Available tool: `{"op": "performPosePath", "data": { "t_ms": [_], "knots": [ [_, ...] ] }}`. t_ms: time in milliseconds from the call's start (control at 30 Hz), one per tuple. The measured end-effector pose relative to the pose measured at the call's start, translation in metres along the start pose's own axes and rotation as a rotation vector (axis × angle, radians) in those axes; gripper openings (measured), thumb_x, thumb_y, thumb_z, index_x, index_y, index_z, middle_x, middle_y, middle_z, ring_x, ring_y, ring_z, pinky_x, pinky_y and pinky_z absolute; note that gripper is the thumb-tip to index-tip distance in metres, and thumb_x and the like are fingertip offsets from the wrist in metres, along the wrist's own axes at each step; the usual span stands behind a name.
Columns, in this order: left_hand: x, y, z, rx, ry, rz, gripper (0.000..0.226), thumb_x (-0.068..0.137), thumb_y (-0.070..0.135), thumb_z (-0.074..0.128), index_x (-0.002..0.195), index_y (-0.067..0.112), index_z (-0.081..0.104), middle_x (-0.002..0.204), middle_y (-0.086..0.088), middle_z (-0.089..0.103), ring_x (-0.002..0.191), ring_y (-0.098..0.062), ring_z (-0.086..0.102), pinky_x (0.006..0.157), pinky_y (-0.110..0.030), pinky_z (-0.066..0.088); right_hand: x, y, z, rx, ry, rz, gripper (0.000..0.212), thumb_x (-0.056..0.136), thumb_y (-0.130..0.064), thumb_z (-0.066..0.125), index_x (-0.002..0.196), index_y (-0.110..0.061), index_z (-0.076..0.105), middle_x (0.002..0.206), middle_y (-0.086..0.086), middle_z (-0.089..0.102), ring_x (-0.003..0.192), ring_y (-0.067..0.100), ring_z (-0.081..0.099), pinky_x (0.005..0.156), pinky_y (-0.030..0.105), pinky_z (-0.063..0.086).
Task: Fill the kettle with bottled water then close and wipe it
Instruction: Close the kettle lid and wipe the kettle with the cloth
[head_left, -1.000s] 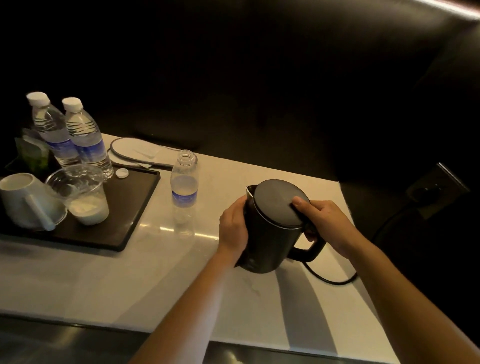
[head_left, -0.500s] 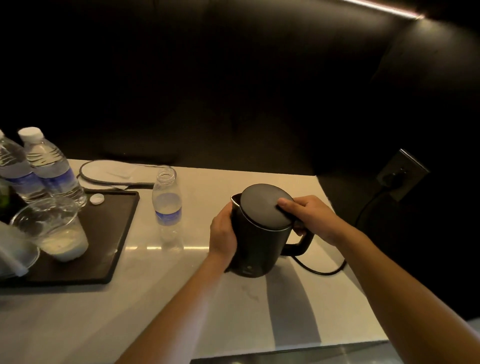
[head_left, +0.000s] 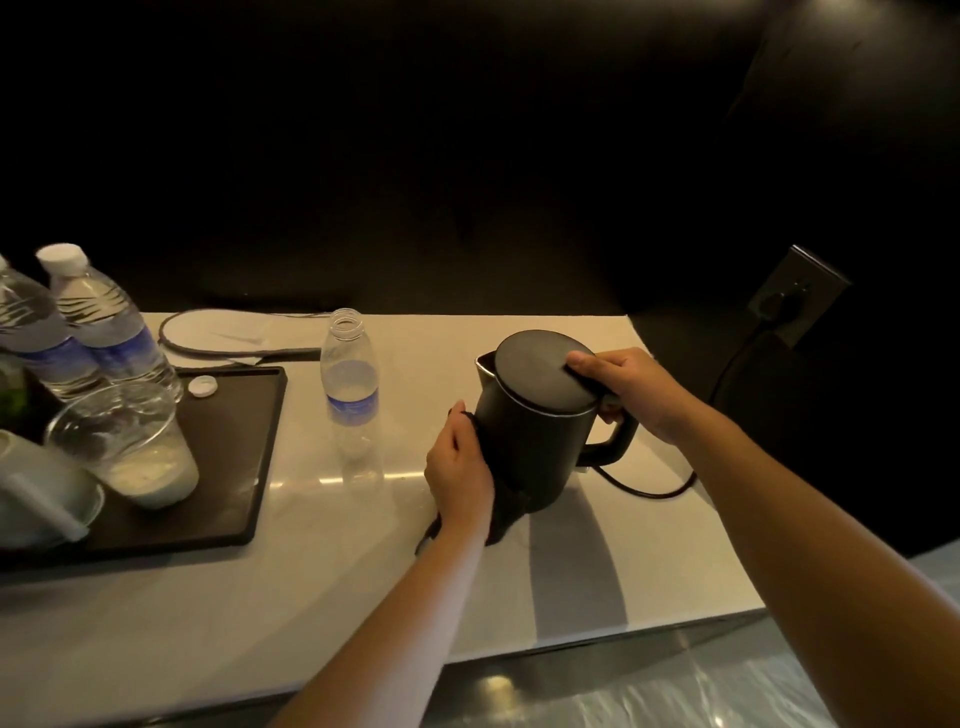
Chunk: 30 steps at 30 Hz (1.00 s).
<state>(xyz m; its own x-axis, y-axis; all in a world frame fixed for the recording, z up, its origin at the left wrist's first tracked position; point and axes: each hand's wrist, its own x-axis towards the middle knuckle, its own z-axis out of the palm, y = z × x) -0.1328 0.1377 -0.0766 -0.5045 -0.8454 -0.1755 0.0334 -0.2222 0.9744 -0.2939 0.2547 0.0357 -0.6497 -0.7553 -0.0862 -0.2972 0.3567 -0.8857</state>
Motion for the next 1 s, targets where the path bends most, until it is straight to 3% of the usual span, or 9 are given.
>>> {"op": "performPosePath", "data": {
  "t_ms": [100,233,300,367,467,533,633,833,1000],
  "knots": [
    [-0.018,-0.002,-0.019,-0.002,0.049,0.043,0.035,0.105,0.027,0.048,0.134,0.018,0.066,0.127,0.015,0.068,0.123,-0.007,0.057,0.093,-0.007,0.042,0.000,0.001,0.000,-0.021,0.022,-0.011,0.066,0.079,-0.079,0.064,0.078,-0.014,0.076,0.061,0.003,0.061,0.051,0.013,0.055,0.048,0.023,0.045],
    [-0.034,0.016,-0.066,0.099,-0.190,0.068,0.035,0.102,0.020,0.054,0.089,0.041,0.079,0.086,0.019,0.075,0.088,0.000,0.068,0.083,-0.020,0.051,-0.001,0.002,-0.001,-0.032,0.036,-0.014,0.067,0.079,-0.078,0.065,0.080,-0.013,0.077,0.061,0.001,0.062,0.052,0.013,0.055,0.049,0.025,0.045],
    [-0.041,0.025,-0.095,0.298,-0.218,0.208,0.032,0.101,0.020,0.056,0.111,0.047,0.071,0.101,0.030,0.069,0.092,0.021,0.061,0.081,-0.003,0.044,-0.001,0.002,-0.001,-0.037,0.048,-0.023,0.067,0.078,-0.080,0.065,0.079,-0.013,0.078,0.059,0.000,0.062,0.051,0.013,0.055,0.048,0.025,0.045],
    [-0.045,0.025,-0.123,0.526,-0.169,0.392,0.037,0.102,0.021,0.056,0.138,0.025,0.060,0.121,0.021,0.062,0.106,0.027,0.052,0.090,0.003,0.037,-0.002,0.002,0.000,-0.042,0.060,-0.033,0.067,0.076,-0.082,0.065,0.080,-0.016,0.079,0.058,-0.002,0.063,0.051,0.011,0.056,0.048,0.023,0.047],
    [-0.041,0.014,-0.151,0.924,-0.104,0.527,0.052,0.102,0.030,0.050,0.152,0.020,0.041,0.152,-0.001,0.051,0.144,-0.017,0.043,0.119,-0.036,0.027,-0.004,0.003,0.001,-0.044,0.082,-0.045,0.068,0.073,-0.085,0.064,0.083,-0.020,0.080,0.060,-0.003,0.067,0.051,0.009,0.060,0.049,0.019,0.049],
    [-0.035,0.002,-0.162,1.201,-0.174,0.427,0.066,0.102,0.047,0.036,0.160,0.030,0.012,0.170,-0.004,0.016,0.156,-0.034,0.009,0.122,-0.051,0.004,-0.004,0.004,0.001,-0.052,0.091,-0.055,0.067,0.072,-0.085,0.064,0.083,-0.021,0.081,0.061,-0.002,0.069,0.051,0.009,0.061,0.049,0.018,0.051],
    [-0.030,-0.027,-0.173,1.441,-0.247,0.356,0.071,0.096,0.065,0.012,0.158,0.040,-0.011,0.171,0.000,-0.012,0.154,-0.033,-0.016,0.121,-0.059,-0.008,-0.004,0.005,0.000,-0.057,0.124,-0.045,0.064,0.072,-0.085,0.066,0.082,-0.024,0.082,0.061,0.003,0.070,0.051,0.014,0.064,0.050,0.021,0.053],
    [-0.012,-0.035,-0.168,1.509,-0.145,0.353,0.068,0.094,0.068,0.003,0.158,0.044,-0.001,0.172,-0.002,0.003,0.156,-0.035,-0.004,0.120,-0.063,-0.004,-0.012,0.008,0.005,-0.044,0.234,-0.075,0.046,0.078,-0.082,0.064,0.087,-0.040,0.083,0.070,0.003,0.075,0.056,0.010,0.067,0.054,0.025,0.056],
    [0.002,-0.031,-0.172,1.518,-0.169,0.345,0.068,0.094,0.069,0.002,0.157,0.046,-0.002,0.172,0.001,0.005,0.157,-0.032,-0.005,0.121,-0.061,-0.004,-0.019,0.005,0.012,-0.038,0.331,-0.144,0.037,0.083,-0.073,0.065,0.082,-0.041,0.083,0.066,-0.001,0.075,0.055,0.008,0.066,0.055,0.031,0.054]
  ]
}}
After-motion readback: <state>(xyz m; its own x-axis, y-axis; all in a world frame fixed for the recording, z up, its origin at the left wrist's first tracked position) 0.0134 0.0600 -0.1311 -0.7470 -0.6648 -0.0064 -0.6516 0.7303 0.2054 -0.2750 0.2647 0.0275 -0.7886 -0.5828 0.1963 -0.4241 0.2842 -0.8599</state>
